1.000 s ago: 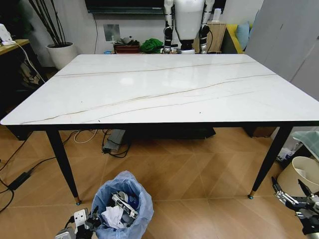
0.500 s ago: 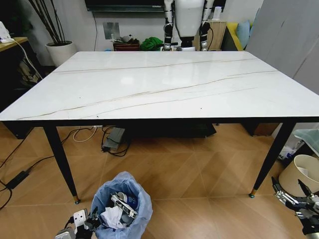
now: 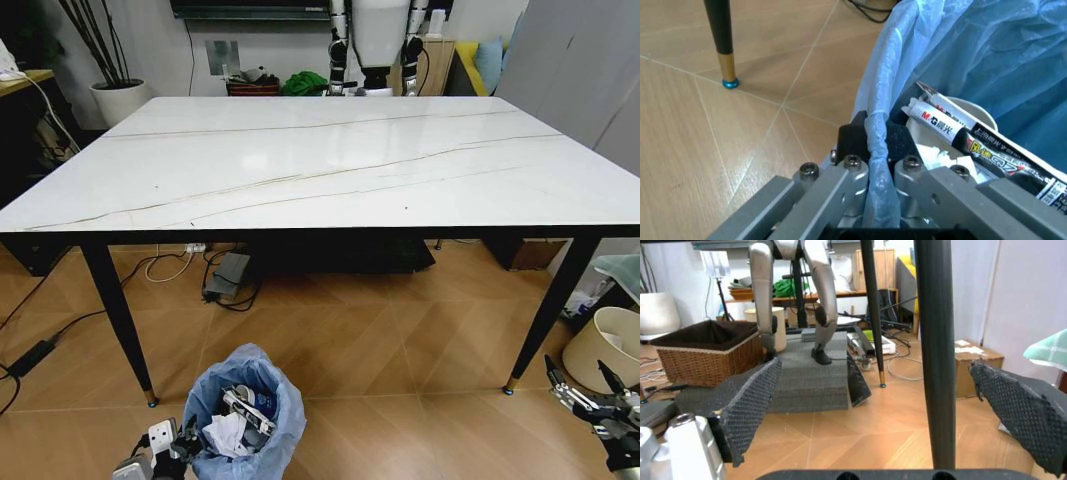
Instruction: Pick up the trash bin and place the trash from the table into it.
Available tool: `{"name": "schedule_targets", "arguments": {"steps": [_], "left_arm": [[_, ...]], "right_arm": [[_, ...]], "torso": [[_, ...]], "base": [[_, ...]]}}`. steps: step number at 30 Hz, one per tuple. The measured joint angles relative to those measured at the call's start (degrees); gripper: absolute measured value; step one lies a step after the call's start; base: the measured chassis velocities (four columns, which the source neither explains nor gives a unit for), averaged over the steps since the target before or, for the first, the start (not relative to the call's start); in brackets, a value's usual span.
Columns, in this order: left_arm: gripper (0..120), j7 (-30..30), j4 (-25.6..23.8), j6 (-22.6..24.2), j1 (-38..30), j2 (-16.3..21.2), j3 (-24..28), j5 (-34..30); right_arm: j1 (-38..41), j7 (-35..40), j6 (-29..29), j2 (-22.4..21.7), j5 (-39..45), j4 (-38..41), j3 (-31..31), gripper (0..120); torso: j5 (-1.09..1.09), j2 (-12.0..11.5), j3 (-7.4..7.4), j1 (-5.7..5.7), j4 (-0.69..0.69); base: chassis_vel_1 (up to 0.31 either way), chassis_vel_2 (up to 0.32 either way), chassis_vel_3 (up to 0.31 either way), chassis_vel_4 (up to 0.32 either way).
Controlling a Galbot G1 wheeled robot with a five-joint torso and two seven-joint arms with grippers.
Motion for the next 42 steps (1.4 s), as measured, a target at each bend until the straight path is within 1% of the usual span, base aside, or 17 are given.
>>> {"name": "schedule_targets", "arguments": {"steps": [12, 23, 32, 36, 37, 38, 40, 42], "left_arm": [[0, 0.06, 0.14, -0.01, -0.29, 0.05, 0.11, 0.07], [0, 0.07, 0.22, -0.1, -0.34, -0.14, 0.3, 0.31], [0, 0.12, 0.36, -0.25, -0.21, -0.35, 0.35, 0.71], [0, 0.12, 0.36, -0.29, -0.17, -0.36, 0.35, 0.78], [0, 0.13, 0.36, -0.32, -0.11, -0.35, 0.33, 0.85], [0, 0.13, 0.36, -0.32, -0.11, -0.35, 0.33, 0.85], [0, 0.13, 0.34, -0.38, -0.02, -0.33, 0.3, 0.88], [0, 0.14, 0.32, -0.4, 0.0, -0.33, 0.3, 0.89]], "right_arm": [[0.0, 0.0, 0.0, 0.0, 0.0, 0.0, 0.0, 100], [0.0, 0.0, 0.0, 0.0, 0.0, 0.0, 0.0, 100], [0.0, 0.0, 0.0, 0.0, 0.0, 0.0, 0.0, 100], [0.0, 0.0, 0.0, 0.0, 0.0, 0.0, 0.0, 100], [0.0, 0.0, 0.0, 0.0, 0.0, 0.0, 0.0, 100], [0.0, 0.0, 0.0, 0.0, 0.0, 0.0, 0.0, 100], [0.0, 0.0, 0.0, 0.0, 0.0, 0.0, 0.0, 100], [0.0, 0.0, 0.0, 0.0, 0.0, 0.0, 0.0, 100]], "torso": [[0.0, -2.84, -2.0, -0.84, 0.0], [0.0, -4.97, -3.34, -1.62, 0.0], [0.0, -7.35, -5.11, -2.24, 0.0], [0.0, -7.82, -5.43, -2.38, 0.0], [0.0, -8.4, -5.85, -2.55, 0.0], [0.0, -8.4, -5.85, -2.55, 0.0], [0.0, -9.09, -6.4, -2.69, 0.0], [0.0, -9.28, -6.53, -2.75, 0.0]], "base": [[0.0, 0.0, 0.0, 0.0], [0.0, 0.0, 0.0, 0.0], [0.0, 0.0, 0.0, 0.0], [0.0, 0.0, 0.0, 0.0], [0.0, 0.0, 0.0, 0.0], [0.0, 0.0, 0.0, 0.0], [0.0, 0.0, 0.0, 0.0], [0.0, 0.0, 0.0, 0.0]]}}
